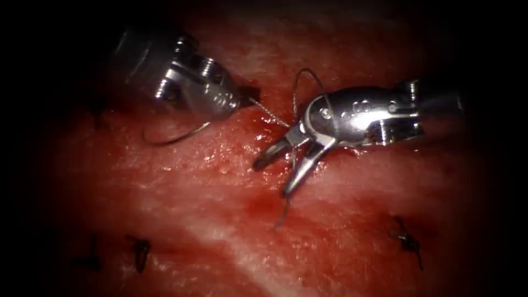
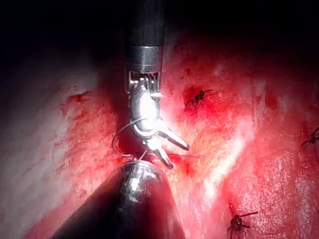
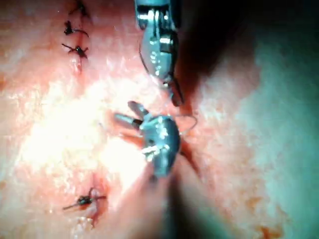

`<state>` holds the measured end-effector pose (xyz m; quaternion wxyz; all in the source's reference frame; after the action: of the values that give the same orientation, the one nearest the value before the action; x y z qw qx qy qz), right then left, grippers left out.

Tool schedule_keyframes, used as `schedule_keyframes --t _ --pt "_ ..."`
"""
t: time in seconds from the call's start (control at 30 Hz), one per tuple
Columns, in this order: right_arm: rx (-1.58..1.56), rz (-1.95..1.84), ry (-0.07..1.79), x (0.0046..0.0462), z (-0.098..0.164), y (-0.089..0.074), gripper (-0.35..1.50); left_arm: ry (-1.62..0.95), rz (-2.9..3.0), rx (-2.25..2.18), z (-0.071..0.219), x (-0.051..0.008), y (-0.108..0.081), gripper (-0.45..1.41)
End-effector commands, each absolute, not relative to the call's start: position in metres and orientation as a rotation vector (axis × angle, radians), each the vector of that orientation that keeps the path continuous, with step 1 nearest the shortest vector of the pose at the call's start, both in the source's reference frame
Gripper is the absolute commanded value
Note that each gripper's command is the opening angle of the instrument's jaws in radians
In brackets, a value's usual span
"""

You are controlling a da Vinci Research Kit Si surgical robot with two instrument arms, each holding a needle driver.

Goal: Wound Closure

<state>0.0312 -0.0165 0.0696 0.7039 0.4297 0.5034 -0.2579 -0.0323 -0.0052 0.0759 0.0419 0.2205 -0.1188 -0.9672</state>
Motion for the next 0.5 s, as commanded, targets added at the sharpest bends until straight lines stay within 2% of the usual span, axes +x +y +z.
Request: schedule_keyframes --t 0.03,0.5 --pt "0.952 -0.611 1.094 0.0325 0.0699 -0.0170 0.66 -0.362 -2.959 0.677 0.0763 -0.0325 -0.0056 -0.45" --pt "0.940 -0.746 1.006 0.0298 0.0707 -0.0197 0.59 -0.362 -2.974 0.653 0.0765 -0.0320 -0.0053 -0.45"
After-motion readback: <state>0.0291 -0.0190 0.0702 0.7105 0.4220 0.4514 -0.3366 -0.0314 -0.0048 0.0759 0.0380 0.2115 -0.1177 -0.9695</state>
